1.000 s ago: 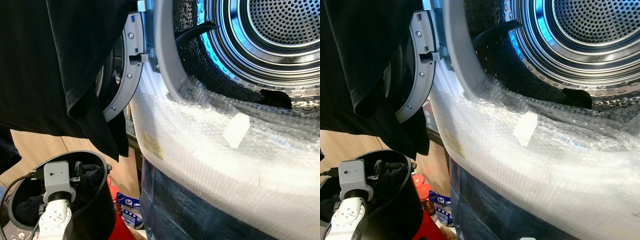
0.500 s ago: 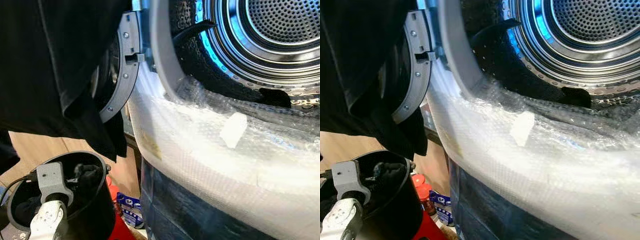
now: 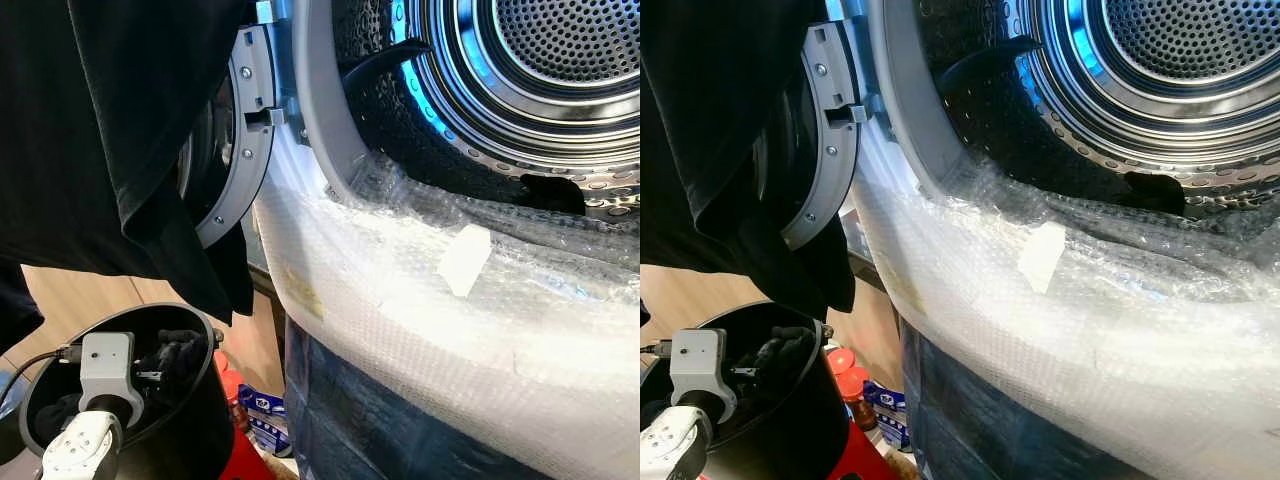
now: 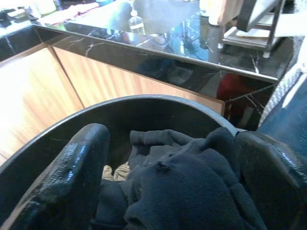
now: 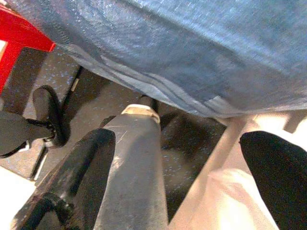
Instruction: Clothes washing
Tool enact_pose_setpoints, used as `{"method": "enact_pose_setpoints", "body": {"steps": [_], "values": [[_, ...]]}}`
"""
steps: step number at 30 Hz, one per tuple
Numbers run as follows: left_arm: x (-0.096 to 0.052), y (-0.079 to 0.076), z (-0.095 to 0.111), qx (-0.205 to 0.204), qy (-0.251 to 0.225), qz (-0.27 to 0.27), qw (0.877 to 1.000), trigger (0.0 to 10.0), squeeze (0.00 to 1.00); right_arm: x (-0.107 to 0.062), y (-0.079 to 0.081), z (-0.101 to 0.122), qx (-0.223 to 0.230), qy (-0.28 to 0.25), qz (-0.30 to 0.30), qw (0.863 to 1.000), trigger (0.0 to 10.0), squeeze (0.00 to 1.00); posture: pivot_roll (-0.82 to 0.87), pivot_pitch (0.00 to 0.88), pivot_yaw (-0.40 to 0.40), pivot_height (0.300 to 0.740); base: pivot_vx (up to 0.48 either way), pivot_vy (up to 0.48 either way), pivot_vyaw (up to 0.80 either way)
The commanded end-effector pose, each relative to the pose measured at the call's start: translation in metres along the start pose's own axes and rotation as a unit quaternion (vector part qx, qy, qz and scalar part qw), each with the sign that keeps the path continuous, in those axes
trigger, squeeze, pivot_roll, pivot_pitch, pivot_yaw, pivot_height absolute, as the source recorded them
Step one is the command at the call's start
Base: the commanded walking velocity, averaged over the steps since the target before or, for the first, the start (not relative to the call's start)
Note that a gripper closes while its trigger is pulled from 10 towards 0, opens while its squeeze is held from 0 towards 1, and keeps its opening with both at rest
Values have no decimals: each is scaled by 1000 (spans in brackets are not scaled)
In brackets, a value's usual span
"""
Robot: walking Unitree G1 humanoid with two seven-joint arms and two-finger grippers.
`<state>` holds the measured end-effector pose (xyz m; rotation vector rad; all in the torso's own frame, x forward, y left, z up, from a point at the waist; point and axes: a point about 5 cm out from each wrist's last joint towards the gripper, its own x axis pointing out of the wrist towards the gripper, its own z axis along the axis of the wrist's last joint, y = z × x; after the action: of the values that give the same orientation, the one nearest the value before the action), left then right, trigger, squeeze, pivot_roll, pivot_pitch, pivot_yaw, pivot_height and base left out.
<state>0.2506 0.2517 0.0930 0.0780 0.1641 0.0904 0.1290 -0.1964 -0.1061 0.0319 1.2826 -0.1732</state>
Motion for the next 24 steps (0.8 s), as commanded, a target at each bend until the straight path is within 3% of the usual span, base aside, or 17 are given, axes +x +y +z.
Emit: {"method": "enact_pose_setpoints", "body": {"steps": [1, 11, 17, 18, 19, 24], "values": [[1, 1, 0, 2, 18, -14, 1000, 10000, 1000, 0, 5, -2, 12, -2, 15, 1000, 10000, 0, 90, 0, 88, 740, 0, 0, 0], [3, -1, -14, -30, 52, -41, 997, 10000, 1000, 0, 9, -3, 35, -6, 34, 999, 10000, 0, 82, 0, 105, 740, 0, 0, 0], [5, -3, -19, -34, 77, -45, 995, 10000, 1000, 0, 10, -3, 20, -4, 48, 999, 10000, 0, 87, 0, 113, 740, 0, 0, 0], [6, -2, -20, -28, 83, -41, 995, 10000, 635, 0, 10, -4, 24, -4, 50, 998, 10000, 0, 86, 0, 113, 740, 0, 0, 0], [6, -1, -22, -25, 89, -38, 995, 10000, 0, 0, 10, -3, 27, -5, 50, 998, 10000, 0, 85, 0, 114, 740, 0, 0, 0], [6, 0, -31, -63, 118, -27, 991, 10000, 0, 0, 12, -2, 34, -8, 54, 998, 10000, 0, 85, 0, 116, 740, 0, 0, 0]]}}
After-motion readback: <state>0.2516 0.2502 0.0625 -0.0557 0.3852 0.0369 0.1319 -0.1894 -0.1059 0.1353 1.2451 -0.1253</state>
